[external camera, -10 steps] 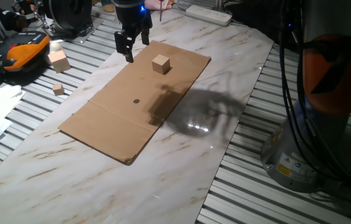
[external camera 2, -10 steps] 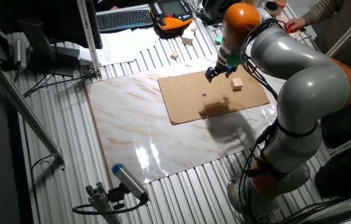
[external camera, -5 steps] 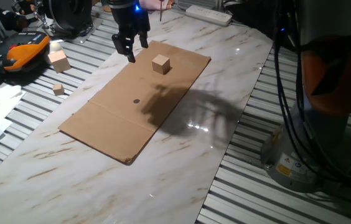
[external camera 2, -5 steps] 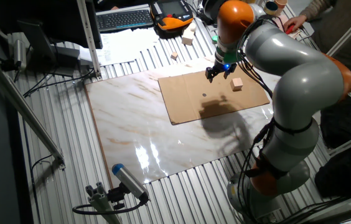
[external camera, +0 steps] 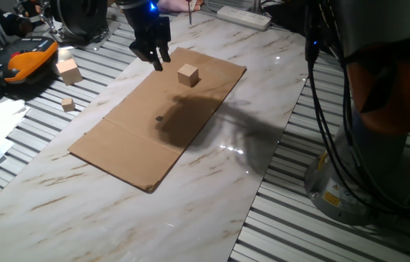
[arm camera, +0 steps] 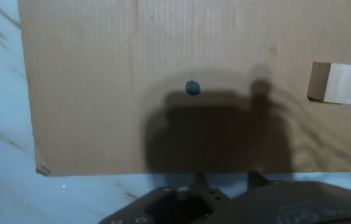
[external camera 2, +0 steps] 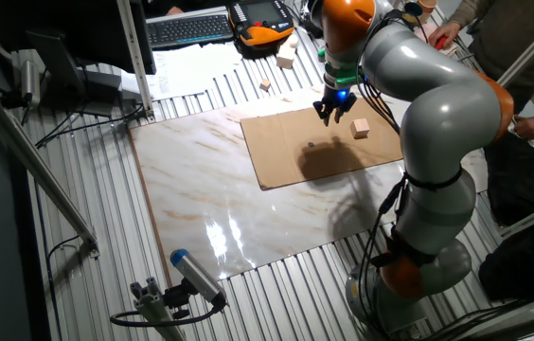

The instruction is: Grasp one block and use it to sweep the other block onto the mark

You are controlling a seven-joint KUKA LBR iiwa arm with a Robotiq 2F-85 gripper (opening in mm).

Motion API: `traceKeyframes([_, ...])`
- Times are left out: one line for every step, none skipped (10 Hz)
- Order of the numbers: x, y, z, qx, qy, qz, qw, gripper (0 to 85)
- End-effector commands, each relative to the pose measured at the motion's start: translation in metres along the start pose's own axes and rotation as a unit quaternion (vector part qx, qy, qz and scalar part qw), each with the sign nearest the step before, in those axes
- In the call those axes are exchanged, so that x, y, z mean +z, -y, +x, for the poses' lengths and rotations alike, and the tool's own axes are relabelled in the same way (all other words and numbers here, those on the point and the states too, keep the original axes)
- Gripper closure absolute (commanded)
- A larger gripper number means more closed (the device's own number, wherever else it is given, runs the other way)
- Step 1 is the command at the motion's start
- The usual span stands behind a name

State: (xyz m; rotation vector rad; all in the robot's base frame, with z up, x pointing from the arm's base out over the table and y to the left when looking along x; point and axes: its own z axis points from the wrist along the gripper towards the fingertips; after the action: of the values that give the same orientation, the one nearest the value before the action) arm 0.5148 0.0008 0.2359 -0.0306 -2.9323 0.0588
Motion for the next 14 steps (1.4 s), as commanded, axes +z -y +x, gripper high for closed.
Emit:
traceKeyframes([0.0002, 0.0, 0.0001, 0.0, 0.001, 0.0, 1.0, 85.0])
traceKeyframes([0.0002, 0.0, 0.0001, -0.001, 0.001, 0.0, 1.0, 85.0])
traceKeyframes([0.0003, 0.0, 0.0003, 0.0, 0.002, 0.0, 1.0, 85.0])
traceKeyframes([0.0001, 0.0001, 0.0, 0.008, 0.001, -0.002, 1.0, 85.0])
traceKeyframes([0.0, 0.0001, -0.0001, 0.008, 0.001, -0.002, 1.0, 85.0])
traceKeyframes([-0.0001, 0.0001, -0.0001, 0.006, -0.001, -0.001, 1.0, 85.0])
traceKeyframes([-0.0001, 0.0001, -0.0001, 0.006, -0.002, 0.0, 1.0, 85.0])
traceKeyframes([-0.0001, 0.0001, -0.0001, 0.005, -0.002, 0.0, 1.0, 85.0])
traceKeyframes([-0.0001, 0.0001, -0.0001, 0.006, 0.0, 0.0, 1.0, 85.0])
traceKeyframes([-0.0001, 0.0001, -0.0001, 0.007, 0.035, 0.011, 0.9993, 85.0])
traceKeyframes([-0.0001, 0.0001, -0.0001, 0.017, 0.053, 0.012, 0.9984, 85.0])
traceKeyframes([-0.0001, 0.0001, -0.0001, 0.044, 0.062, -0.015, 0.997, 85.0])
traceKeyframes([-0.0001, 0.0001, -0.0001, 0.056, 0.069, -0.019, 0.9959, 85.0])
traceKeyframes([-0.0001, 0.0001, -0.0001, 0.075, 0.088, -0.02, 0.9931, 85.0])
